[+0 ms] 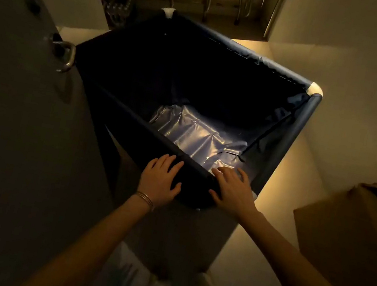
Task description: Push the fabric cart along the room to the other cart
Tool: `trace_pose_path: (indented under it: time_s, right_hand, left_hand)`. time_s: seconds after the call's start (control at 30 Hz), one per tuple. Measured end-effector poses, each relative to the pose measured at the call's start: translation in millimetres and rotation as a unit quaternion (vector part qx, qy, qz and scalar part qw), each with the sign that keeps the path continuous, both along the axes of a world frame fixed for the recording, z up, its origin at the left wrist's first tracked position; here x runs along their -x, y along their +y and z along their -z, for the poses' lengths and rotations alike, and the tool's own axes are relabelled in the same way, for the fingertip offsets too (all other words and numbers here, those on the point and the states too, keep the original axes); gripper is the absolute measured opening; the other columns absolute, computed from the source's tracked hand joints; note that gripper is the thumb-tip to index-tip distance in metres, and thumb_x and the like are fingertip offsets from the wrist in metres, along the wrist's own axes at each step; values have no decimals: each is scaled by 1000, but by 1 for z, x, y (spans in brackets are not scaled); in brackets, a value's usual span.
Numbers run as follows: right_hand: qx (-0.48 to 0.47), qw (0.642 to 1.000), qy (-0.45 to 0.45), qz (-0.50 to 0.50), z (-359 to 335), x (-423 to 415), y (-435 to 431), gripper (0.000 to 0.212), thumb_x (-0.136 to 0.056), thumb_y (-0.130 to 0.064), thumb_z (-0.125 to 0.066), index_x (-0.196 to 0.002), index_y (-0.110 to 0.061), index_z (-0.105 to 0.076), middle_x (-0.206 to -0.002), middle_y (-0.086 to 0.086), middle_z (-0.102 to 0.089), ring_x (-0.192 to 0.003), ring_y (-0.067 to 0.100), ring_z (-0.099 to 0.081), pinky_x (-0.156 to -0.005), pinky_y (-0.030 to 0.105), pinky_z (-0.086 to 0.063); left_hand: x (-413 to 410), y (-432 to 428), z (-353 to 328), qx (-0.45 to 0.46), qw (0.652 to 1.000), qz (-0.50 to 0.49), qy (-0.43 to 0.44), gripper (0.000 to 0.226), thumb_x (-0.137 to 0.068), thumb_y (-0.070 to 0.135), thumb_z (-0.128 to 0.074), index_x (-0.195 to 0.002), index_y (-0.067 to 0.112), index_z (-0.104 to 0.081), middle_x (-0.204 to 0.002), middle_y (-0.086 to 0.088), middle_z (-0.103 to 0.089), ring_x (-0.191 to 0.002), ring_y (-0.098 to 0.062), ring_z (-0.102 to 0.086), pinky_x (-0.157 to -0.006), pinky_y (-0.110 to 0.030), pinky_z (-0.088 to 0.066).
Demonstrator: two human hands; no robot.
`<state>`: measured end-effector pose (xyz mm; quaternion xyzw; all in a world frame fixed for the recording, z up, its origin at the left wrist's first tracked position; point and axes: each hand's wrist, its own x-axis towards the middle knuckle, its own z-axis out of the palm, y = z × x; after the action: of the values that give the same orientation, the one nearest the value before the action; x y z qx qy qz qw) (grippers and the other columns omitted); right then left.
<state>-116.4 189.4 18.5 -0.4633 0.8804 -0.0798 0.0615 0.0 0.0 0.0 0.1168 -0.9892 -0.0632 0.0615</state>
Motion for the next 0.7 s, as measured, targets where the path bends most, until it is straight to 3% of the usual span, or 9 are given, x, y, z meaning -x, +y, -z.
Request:
trace_pose_path:
  time_s: [0.2,0.43,0.57,0.7]
  right_hand:
    - [-40,998,-38,-2,11,5,-41,55,-79,-42,-48,-122,-9,-50,-116,16,-61,-107,34,-58,-98,49,-38]
    - [-67,988,-139,7,20,22,-63,64,-88,-34,-55,-140,-10,-26,-133,15,-49,-113,34,-52,-83,44,-47]
    - [-75,983,-164,15,28,24,-66,62,-91,-34,-51,-141,-12,-22,-134,14,-49,-110,34,-55,-82,47,-50]
    - [-70,983,-166,31,34,24,-73,60,-92,-32,-49,-142,-15,-21,-134,14,-48,-104,36,-58,-78,46,-49]
  left_hand:
    - [23,-42,12,-3,999,9,-37,66,-80,34,-64,-138,15,-39,-145,-17,-39,-135,-34,-31,-110,-48,-26]
    - [63,-81,20,19,991,44,-127,72,-80,40,-61,-142,31,-26,-151,-9,-27,-142,-30,-7,-113,-54,0]
    - [89,-84,24,23,990,48,-132,57,-67,35,-70,-119,22,-52,-121,-12,-53,-128,-34,-36,-112,-53,6]
    - [99,-95,33,40,993,55,-99,48,-48,30,-81,-91,16,-66,-85,-10,-64,-91,-35,-58,-108,-55,-21]
